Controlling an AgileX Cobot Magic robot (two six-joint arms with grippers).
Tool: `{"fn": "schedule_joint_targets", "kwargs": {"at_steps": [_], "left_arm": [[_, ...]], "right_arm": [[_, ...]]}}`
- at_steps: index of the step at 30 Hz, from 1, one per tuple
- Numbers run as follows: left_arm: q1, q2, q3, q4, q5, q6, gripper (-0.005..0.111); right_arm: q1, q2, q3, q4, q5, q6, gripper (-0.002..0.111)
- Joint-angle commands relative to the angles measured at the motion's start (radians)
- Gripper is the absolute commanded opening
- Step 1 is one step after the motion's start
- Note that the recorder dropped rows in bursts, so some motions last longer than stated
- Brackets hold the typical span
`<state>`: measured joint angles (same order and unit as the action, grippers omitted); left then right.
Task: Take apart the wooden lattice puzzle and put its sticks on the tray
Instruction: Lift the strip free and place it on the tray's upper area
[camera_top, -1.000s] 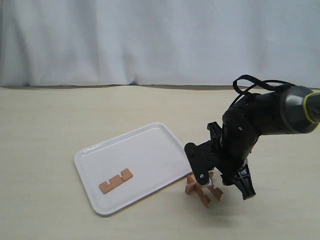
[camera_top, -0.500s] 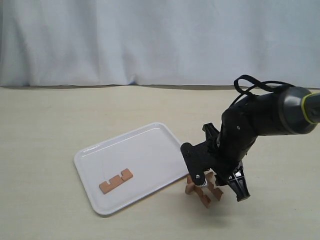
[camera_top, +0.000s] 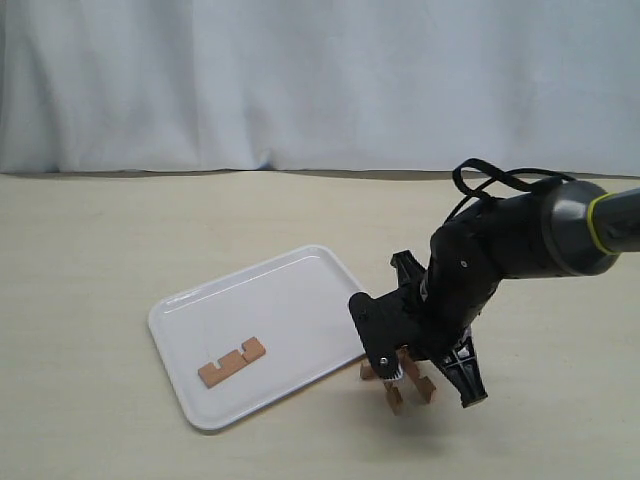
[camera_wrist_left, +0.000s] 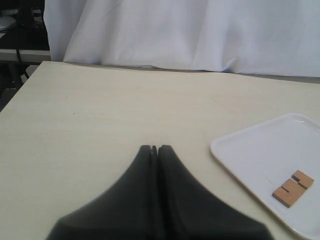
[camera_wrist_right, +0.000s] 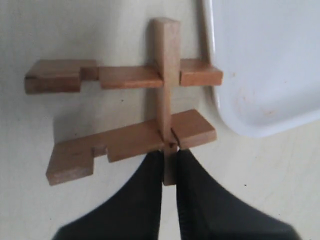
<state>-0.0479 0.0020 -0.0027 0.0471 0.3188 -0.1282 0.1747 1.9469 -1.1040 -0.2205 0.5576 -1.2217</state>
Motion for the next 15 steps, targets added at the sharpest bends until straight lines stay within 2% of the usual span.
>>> {"fn": "schedule_joint_targets", "kwargs": {"at_steps": [1,15], "left_arm": [[0.002,-0.002,0.003,-0.004,-0.01,-0.004,0.0],[0.002,-0.002,0.003,-0.004,-0.01,-0.004,0.0]], "right_arm": [[0.001,-0.013,0.005,-0.005,-0.003,-0.012,0.007],[0.003,-0.134,0.005,0.007,0.05,0.005,0.007]]}}
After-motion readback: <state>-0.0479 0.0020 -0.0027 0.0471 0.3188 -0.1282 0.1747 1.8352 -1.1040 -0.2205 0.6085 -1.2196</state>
